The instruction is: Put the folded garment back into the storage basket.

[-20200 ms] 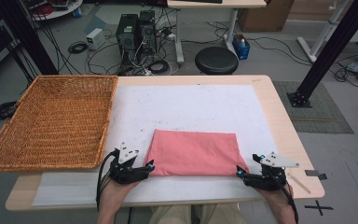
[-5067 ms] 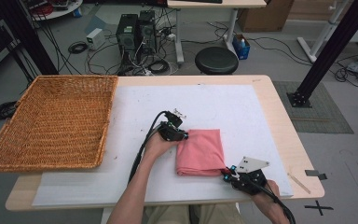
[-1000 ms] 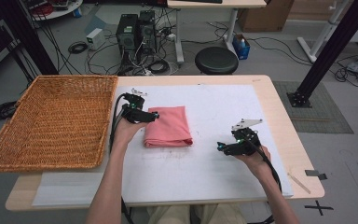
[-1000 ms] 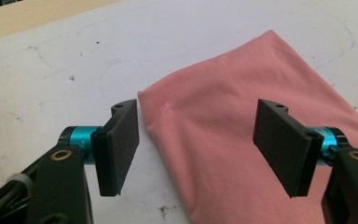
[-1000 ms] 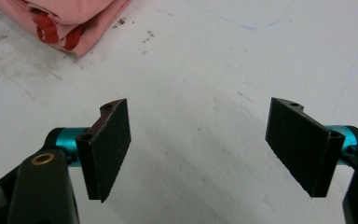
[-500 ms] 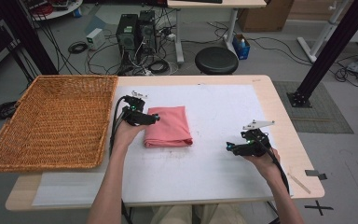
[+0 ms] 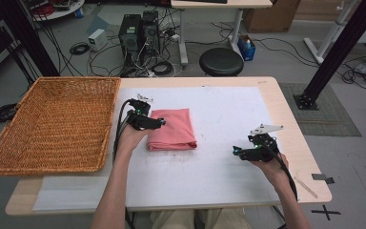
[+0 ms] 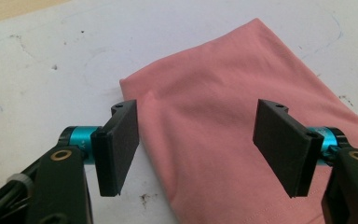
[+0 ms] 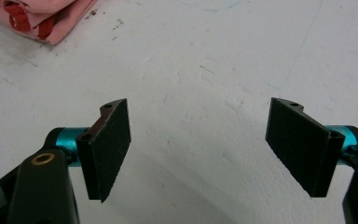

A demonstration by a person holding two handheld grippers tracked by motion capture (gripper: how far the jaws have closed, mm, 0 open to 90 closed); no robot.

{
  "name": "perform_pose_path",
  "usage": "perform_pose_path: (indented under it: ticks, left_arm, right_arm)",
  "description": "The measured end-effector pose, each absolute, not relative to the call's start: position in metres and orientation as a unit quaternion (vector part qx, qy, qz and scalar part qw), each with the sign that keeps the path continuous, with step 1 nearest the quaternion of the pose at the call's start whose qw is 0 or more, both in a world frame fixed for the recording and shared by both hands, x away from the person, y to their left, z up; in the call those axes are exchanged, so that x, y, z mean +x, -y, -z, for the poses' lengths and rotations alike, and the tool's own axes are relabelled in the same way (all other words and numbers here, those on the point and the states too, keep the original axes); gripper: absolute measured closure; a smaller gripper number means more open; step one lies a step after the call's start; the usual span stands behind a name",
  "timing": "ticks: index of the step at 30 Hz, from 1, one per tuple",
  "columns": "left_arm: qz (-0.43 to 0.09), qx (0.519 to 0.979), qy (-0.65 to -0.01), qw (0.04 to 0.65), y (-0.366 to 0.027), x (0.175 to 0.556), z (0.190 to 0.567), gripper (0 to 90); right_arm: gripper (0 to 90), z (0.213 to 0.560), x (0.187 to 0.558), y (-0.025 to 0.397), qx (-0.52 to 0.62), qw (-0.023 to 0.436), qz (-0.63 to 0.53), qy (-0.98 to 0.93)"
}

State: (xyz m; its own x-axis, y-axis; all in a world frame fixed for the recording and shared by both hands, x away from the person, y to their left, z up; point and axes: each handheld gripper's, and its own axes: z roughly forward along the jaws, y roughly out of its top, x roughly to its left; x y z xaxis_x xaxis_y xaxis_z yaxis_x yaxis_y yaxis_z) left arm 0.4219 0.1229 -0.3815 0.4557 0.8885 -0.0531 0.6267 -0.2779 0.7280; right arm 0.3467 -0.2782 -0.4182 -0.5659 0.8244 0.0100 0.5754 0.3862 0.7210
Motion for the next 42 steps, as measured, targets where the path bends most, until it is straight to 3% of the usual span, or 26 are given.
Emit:
perform_pose_path:
  ticks: [12, 25, 42]
  left_arm:
    - [-0.133, 0.756, -0.552, 0.325, -0.119, 0.434, 0.386, 28.4]
    - [-0.021, 0.745, -0.615, 0.259, -0.112, 0.462, 0.392, 27.6]
    - [0.029, 0.729, -0.657, 0.188, -0.112, 0.478, 0.396, 25.3]
  right_arm:
    - [21.8, 0.417, 0.349, 0.269, 0.417, 0.177, -0.348, -0.821]
    - [21.9, 0.418, 0.348, 0.267, 0.413, 0.17, -0.351, -0.823]
    - [21.9, 0.419, 0.344, 0.267, 0.408, 0.167, -0.35, -0.826]
